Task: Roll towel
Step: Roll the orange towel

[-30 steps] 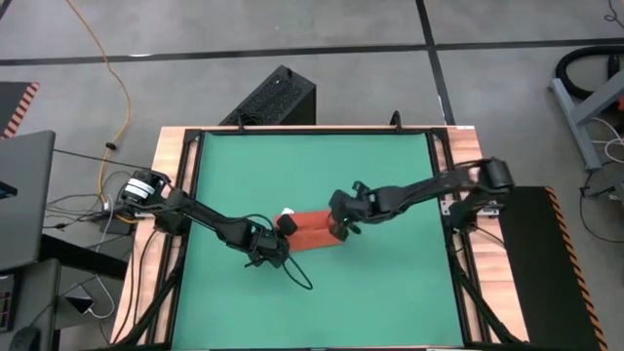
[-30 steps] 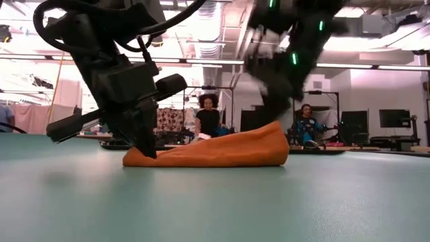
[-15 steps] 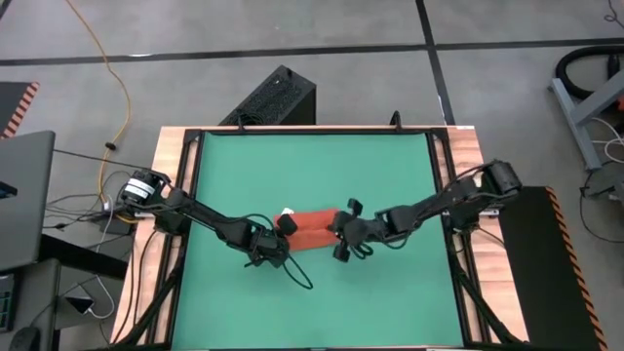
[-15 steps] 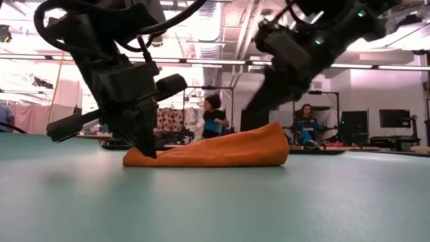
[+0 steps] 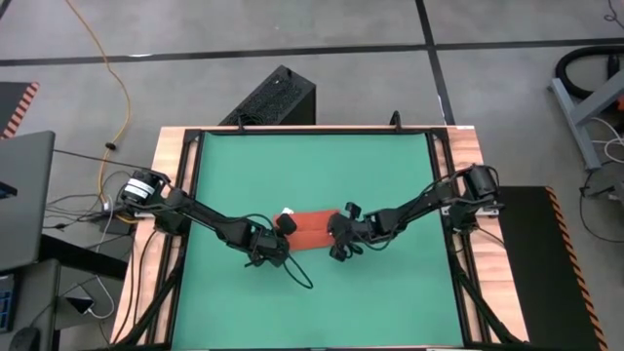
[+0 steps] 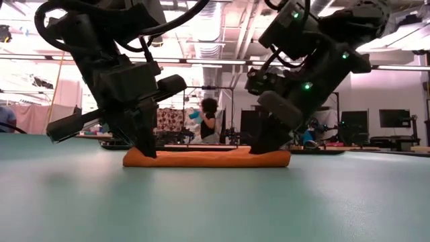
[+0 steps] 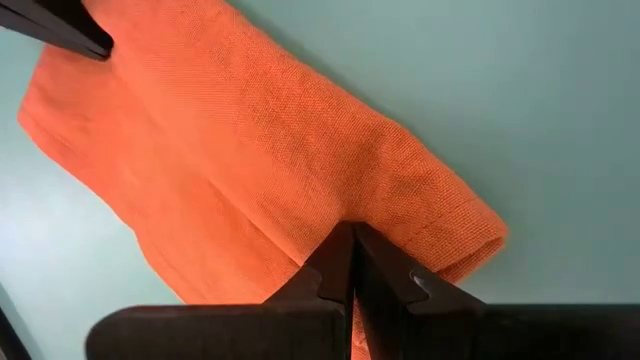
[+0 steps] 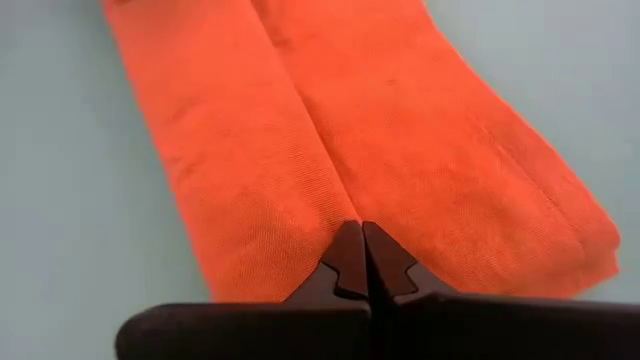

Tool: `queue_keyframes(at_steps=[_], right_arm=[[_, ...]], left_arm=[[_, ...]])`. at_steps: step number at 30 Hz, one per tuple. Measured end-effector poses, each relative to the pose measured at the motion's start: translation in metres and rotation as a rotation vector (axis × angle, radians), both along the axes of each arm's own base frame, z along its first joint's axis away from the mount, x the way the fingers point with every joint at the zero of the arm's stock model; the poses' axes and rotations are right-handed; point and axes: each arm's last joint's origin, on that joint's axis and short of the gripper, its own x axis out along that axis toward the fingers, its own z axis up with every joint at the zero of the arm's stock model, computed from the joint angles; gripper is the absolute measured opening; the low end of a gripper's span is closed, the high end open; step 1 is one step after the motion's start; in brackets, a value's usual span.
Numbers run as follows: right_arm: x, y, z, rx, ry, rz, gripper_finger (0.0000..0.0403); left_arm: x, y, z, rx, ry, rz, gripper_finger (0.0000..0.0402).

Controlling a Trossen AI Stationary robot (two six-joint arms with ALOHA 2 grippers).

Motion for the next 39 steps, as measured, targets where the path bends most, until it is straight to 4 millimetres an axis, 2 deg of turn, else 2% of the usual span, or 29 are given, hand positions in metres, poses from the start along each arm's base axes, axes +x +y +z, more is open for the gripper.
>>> queue_keyframes(at_steps=[5, 9, 15, 18, 22, 25, 28, 39], right_arm=[[0.001, 0.001, -0.009, 0.014, 0.022, -0.022, 0.0000], [0.000, 0.002, -0.010, 0.023, 0.031, -0.037, 0.0000], [-0.002, 0.004, -0.010, 0.018, 0.036, -0.036, 0.0000], [-0.002, 0.004, -0.011, 0.016, 0.036, -0.037, 0.0000], [-0.002, 0.004, -0.011, 0.018, 0.034, -0.039, 0.0000], [-0.002, 0.004, -0.011, 0.018, 0.033, -0.038, 0.0000], [-0.001, 0.005, -0.011, 0.017, 0.030, -0.036, 0.0000], [-0.001, 0.005, -0.011, 0.020, 0.028, -0.034, 0.0000]], left_arm=[[-0.003, -0.002, 0.008, -0.014, -0.022, 0.012, 0.0000], [-0.009, -0.006, 0.032, -0.051, -0.113, 0.035, 0.0000], [-0.018, -0.006, 0.073, -0.190, -0.324, 0.140, 0.0000], [-0.020, -0.006, 0.080, -0.341, -0.535, 0.227, 0.0000], [-0.030, -0.008, 0.058, -0.552, -0.782, 0.326, 0.0000], [-0.045, -0.010, 0.030, -0.555, -0.865, 0.435, 0.0000], [-0.055, -0.011, 0.010, -0.518, -0.898, 0.525, 0.0000], [-0.053, -0.024, -0.032, -0.506, -0.824, 0.615, 0.0000]])
